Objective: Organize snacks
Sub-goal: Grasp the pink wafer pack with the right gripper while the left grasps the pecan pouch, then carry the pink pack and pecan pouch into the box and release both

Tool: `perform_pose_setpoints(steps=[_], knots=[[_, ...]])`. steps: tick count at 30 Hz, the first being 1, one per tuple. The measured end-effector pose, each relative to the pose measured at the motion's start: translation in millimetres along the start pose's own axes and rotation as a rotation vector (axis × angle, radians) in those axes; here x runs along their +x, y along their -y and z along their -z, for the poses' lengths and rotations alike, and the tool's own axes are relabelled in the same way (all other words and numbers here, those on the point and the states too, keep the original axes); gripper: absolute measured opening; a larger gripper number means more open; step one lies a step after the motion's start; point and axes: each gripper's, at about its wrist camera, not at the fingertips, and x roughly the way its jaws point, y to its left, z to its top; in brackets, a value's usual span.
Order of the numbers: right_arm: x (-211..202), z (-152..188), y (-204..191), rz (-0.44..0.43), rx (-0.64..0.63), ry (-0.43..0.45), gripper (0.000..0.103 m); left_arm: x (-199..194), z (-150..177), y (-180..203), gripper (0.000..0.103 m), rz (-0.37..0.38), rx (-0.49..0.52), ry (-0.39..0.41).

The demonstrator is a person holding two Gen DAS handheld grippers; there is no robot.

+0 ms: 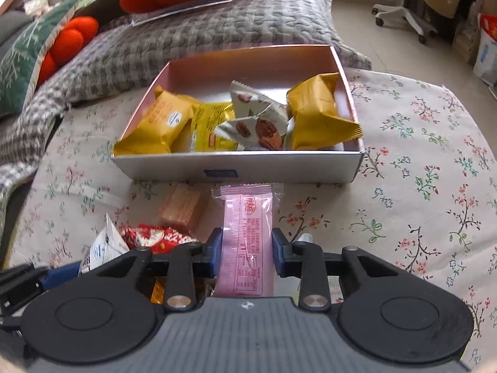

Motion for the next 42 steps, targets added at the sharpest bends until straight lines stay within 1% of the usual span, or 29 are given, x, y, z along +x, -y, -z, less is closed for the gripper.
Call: perform_pose_setpoints(steps=[5,15,35,40,42], knots=[[-7.1,-5.3,9.5,-0.032,0.056,0.032,0.029,-3.9,-0.7,0.5,0.052,0.004,-0.001,0.014],[-18.5,-12.3,17.5,-0.066,0.090,0.095,0.029,-12.5,-7.1,-3.3,0.052,0.003,-0.011,0.064],[-23.7,-17.9,29.2,-0.071,0.132,0.134,0.029,-13.7,-20.9,-8.9,0.052,-0.005,-0.040,0.099],[-25.2,-21.8,38.0,-0.065,0.160,0.147,0.029,-5.7,-27.2,-9.5,0.052,-0.001,-0.058,0.079],[-25.9,-24.5,42.9,-0.062,0.175,0.155,0.029,-4.0,-33.9,-8.8,0.052,0.001,-0.059,0.086]])
